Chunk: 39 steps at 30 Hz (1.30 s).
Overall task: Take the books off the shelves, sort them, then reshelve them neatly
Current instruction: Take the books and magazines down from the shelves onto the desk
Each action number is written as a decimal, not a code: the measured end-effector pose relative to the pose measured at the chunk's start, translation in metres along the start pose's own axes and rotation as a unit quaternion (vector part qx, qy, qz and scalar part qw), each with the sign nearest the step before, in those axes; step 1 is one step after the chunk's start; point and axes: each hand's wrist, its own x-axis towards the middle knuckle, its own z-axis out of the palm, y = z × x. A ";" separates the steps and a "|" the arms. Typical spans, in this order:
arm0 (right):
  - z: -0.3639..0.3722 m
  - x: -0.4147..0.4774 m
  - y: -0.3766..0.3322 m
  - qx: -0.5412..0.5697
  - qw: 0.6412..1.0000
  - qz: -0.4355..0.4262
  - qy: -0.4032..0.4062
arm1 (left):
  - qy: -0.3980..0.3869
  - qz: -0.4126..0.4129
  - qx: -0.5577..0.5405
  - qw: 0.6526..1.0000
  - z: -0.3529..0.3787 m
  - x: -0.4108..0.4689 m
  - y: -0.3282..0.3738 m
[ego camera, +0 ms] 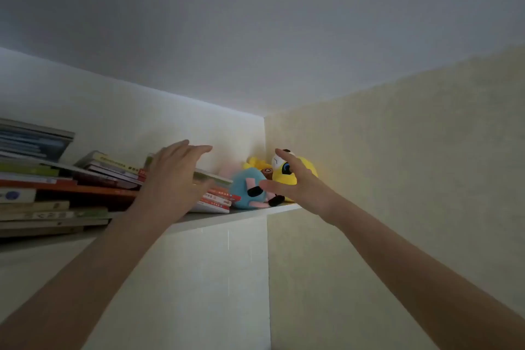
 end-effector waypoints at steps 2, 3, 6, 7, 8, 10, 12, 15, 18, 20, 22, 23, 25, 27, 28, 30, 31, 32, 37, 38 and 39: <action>0.010 0.008 -0.002 0.018 1.000 -0.008 -0.018 | -0.007 -0.004 0.121 0.993 0.000 -0.001 -0.008; 0.017 0.014 -0.001 0.003 0.999 -0.016 -0.030 | -0.014 -0.009 0.178 0.984 0.000 -0.002 -0.014; 0.049 0.035 -0.008 -0.063 0.994 -0.077 -0.050 | -0.018 -0.010 0.251 0.968 -0.003 -0.003 -0.026; 0.059 0.041 -0.012 -0.080 0.990 -0.099 -0.057 | -0.006 -0.001 0.234 0.972 -0.004 -0.002 -0.030; 0.069 0.046 -0.017 -0.089 0.987 -0.118 -0.065 | 0.014 0.010 0.212 0.977 -0.007 0.000 -0.033; 0.085 0.050 -0.029 -0.099 0.981 -0.150 -0.075 | 0.036 0.023 0.186 0.982 -0.010 0.002 -0.038; 0.093 0.054 -0.036 -0.116 0.978 -0.168 -0.047 | 0.060 0.041 0.174 0.982 -0.008 0.002 -0.042; 0.096 0.049 -0.040 -0.160 0.973 -0.166 0.013 | 0.057 0.054 0.170 0.982 -0.007 -0.001 -0.045; 0.098 0.033 -0.030 -0.153 0.966 -0.204 0.041 | 0.064 0.105 0.161 0.979 -0.007 -0.007 -0.046; 0.098 0.022 -0.019 -0.119 0.964 -0.228 0.068 | 0.115 0.156 0.148 0.970 -0.007 -0.016 -0.041; 0.098 0.007 -0.006 -0.081 0.958 -0.255 0.107 | 0.154 0.168 0.082 0.970 -0.005 -0.037 -0.029; 0.099 -0.003 -0.001 -0.057 0.953 -0.269 0.127 | 0.167 0.136 0.005 0.976 -0.008 -0.050 -0.020; 0.101 -0.023 0.010 0.004 0.946 -0.290 0.149 | 0.164 0.010 -0.209 0.964 -0.013 -0.079 -0.007; 0.106 -0.046 0.019 0.034 0.937 -0.308 0.160 | 0.136 -0.111 -0.425 0.888 -0.013 -0.102 -0.004; 0.110 -0.057 0.024 0.027 0.934 -0.318 0.159 | 0.106 -0.161 -0.508 0.840 -0.012 -0.111 -0.004; 0.121 -0.078 0.034 0.013 0.934 -0.333 0.128 | 0.014 -0.223 -0.626 0.747 -0.012 -0.122 -0.003; 0.128 -0.088 0.040 0.021 0.940 -0.326 0.098 | -0.017 -0.226 -0.643 0.731 -0.011 -0.127 0.001; 0.136 -0.097 0.048 0.044 0.949 -0.307 0.064 | -0.026 -0.219 -0.634 0.741 -0.009 -0.134 0.003; 0.152 -0.142 0.085 0.440 0.873 -0.034 -0.206 | -0.021 -0.229 -0.556 0.799 0.025 -0.192 -0.014; 0.155 -0.149 0.091 0.502 0.830 -0.003 -0.241 | -0.025 -0.221 -0.536 0.814 0.033 -0.204 -0.018; 0.159 -0.157 0.098 0.531 0.808 0.015 -0.256 | -0.028 -0.218 -0.522 0.824 0.040 -0.215 -0.022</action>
